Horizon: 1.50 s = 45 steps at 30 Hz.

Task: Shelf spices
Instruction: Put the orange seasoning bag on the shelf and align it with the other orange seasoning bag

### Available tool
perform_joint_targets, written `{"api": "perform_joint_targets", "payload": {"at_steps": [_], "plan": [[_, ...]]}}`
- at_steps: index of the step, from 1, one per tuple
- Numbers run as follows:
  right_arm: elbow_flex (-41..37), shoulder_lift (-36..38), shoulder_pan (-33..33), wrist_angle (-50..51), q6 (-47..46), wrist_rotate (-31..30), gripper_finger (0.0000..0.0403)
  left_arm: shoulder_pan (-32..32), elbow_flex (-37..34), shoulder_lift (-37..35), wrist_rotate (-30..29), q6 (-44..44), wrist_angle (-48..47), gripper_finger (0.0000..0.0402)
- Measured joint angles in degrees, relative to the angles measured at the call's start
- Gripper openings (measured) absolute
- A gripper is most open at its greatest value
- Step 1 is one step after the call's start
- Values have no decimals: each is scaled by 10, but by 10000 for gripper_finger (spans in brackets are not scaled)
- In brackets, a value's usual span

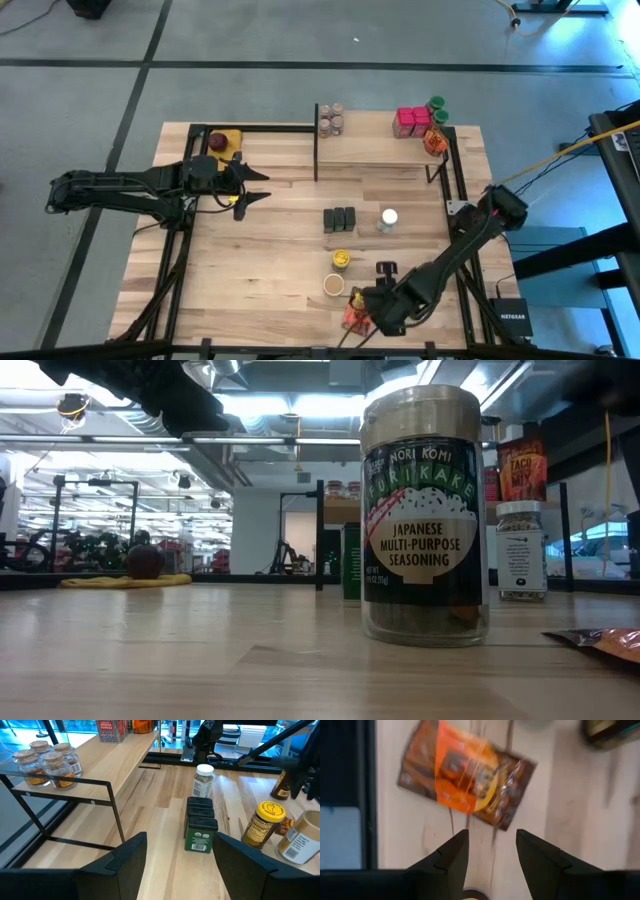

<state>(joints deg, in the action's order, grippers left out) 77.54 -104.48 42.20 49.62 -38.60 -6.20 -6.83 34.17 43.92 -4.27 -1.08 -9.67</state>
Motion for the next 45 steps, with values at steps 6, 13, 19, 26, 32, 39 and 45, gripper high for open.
{"api": "perform_joint_targets", "payload": {"at_steps": [6, 13, 19, 26, 32, 39, 45], "plan": [[0, -60, 5, -31, 52, 13, 170, 0, 0, 0, 0, 0, 0, 219], [0, -96, 6, -33, 119, 12, 170, 0, 0, 0, 0, 1, 0, 219], [0, -99, 6, -40, 140, -19, 170, 0, 0, 0, 0, 3, 0, 219], [3, -126, 6, -91, 230, -17, 170, 0, 0, 0, 0, 2, 0, 219], [6, -152, 1, -94, 240, -12, 168, 0, 0, 0, 0, 2, 0, 219], [5, -154, -13, -97, 238, -6, 64, 0, 0, 0, 0, 3, 1, 219], [5, -154, -17, -96, 234, -8, 35, 0, 0, 0, 0, 2, 1, 219]]}}
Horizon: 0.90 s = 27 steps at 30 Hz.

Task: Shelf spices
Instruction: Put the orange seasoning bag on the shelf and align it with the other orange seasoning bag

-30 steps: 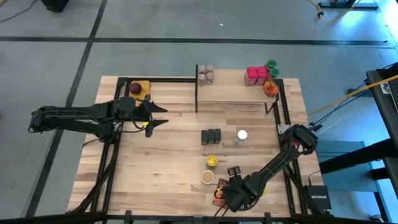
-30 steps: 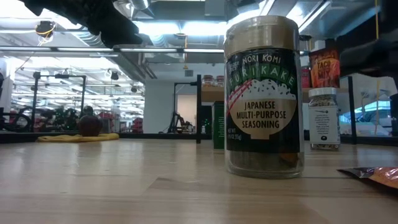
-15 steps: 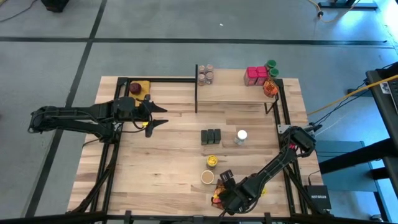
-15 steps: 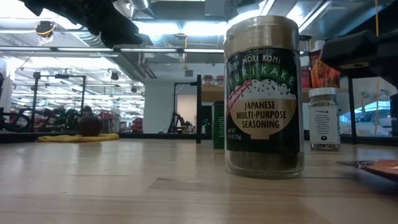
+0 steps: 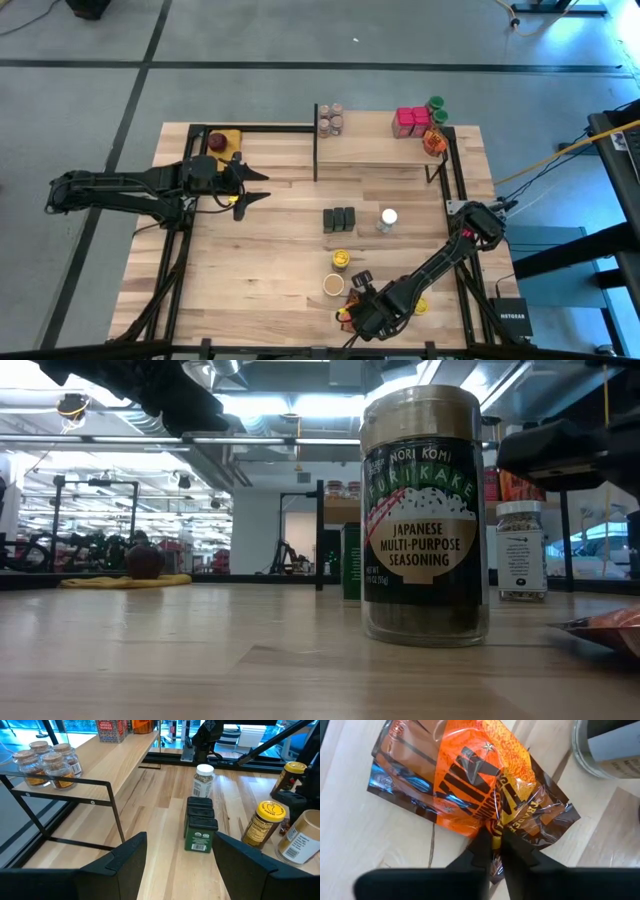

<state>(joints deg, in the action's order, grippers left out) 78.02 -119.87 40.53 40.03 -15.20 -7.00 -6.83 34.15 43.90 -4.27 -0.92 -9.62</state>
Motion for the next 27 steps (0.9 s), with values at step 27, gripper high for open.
{"api": "perform_joint_targets", "payload": {"at_steps": [27], "plan": [[309, -3, 8, 464, -72, -165, 11, 0, 0, 0, 0, -13, 16, 219]]}}
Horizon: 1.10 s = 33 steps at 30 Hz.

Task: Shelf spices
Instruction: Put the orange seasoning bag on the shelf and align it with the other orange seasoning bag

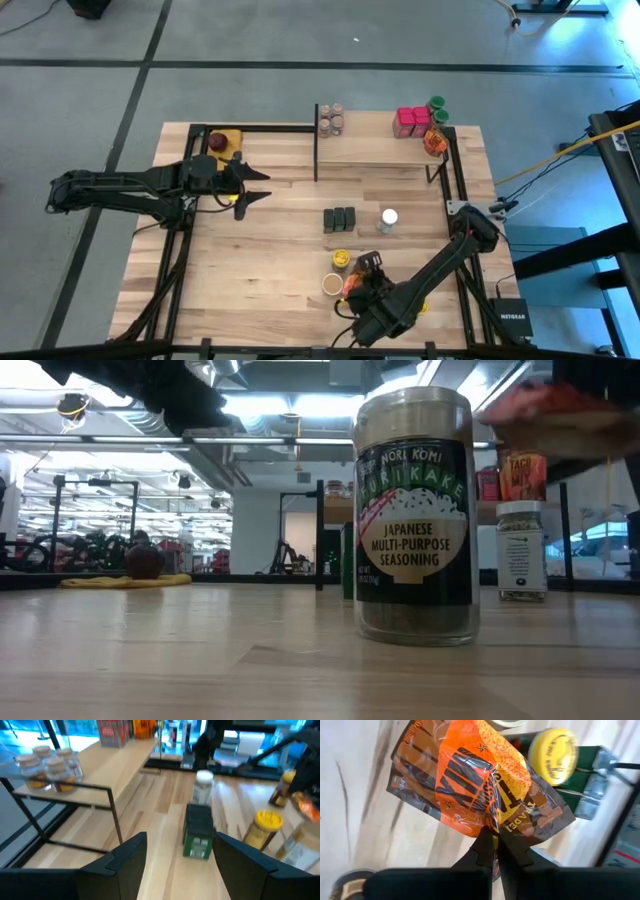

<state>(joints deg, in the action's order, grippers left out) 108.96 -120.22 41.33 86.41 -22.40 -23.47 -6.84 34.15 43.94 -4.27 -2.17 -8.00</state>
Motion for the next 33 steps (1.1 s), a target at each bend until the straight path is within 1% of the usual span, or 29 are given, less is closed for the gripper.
{"api": "perform_joint_targets", "payload": {"at_steps": [3, 5, 11, 13, 16, 19, 22, 27, 29, 33], "plan": [[34, 0, 8, 37, -23, -29, 10, 1, 0, 6, 6, -5, 29, 219], [51, 2, 9, 36, -31, -61, 10, 4, 0, 13, 11, -15, 42, 219], [99, 1, 15, 35, -14, -141, 11, 16, 0, 63, 16, -56, 109, 219], [107, 1, 14, 35, -2, -188, 10, 16, 0, 89, 35, -79, 144, 219], [109, 1, 4, 30, 33, -262, 10, 16, 0, 136, 95, -109, 202, 219], [108, -7, -21, 23, 47, -306, 10, 17, 0, 185, 117, -135, 280, 219], [108, -15, -49, 18, 48, -316, 11, 16, 14, 221, 117, -169, 314, 219], [90, -27, -91, -5, 64, -330, 12, 27, 43, 275, 148, -199, 311, 219], [77, -27, -105, -25, 79, -331, 12, 35, 58, 294, 153, -202, 311, 219], [69, -27, -120, -38, 79, -331, 12, 53, 77, 318, 158, -200, 308, 219]]}}
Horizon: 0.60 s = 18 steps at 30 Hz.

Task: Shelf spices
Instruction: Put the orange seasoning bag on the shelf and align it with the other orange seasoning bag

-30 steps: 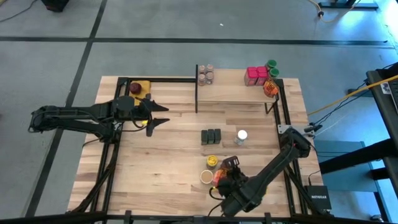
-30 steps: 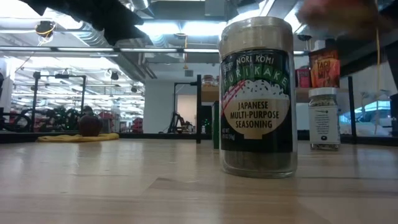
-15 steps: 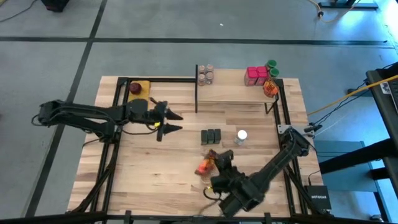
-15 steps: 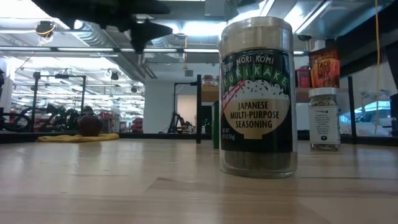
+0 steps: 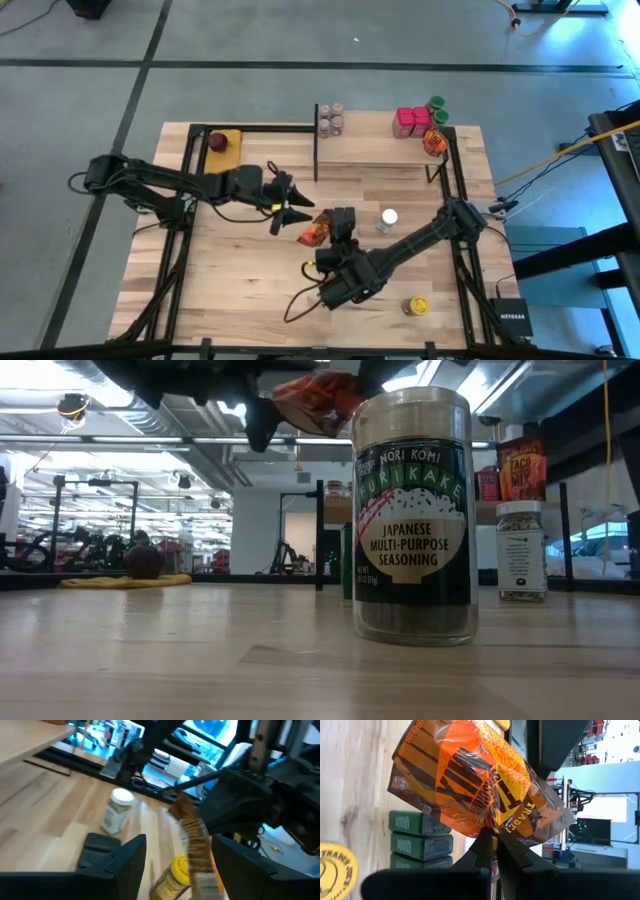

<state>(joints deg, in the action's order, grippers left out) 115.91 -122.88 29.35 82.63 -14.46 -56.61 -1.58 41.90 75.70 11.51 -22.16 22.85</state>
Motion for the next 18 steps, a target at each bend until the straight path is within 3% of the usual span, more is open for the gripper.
{"api": "perform_joint_targets", "payload": {"at_steps": [14, 18], "plan": [[-2, 0, -1, -14, 3, -8, 13, 16, 31, 46, 26, 35, 0, 218], [-2, 0, -2, -19, 15, -9, 13, 18, 32, 48, 34, 49, -1, 189]]}}
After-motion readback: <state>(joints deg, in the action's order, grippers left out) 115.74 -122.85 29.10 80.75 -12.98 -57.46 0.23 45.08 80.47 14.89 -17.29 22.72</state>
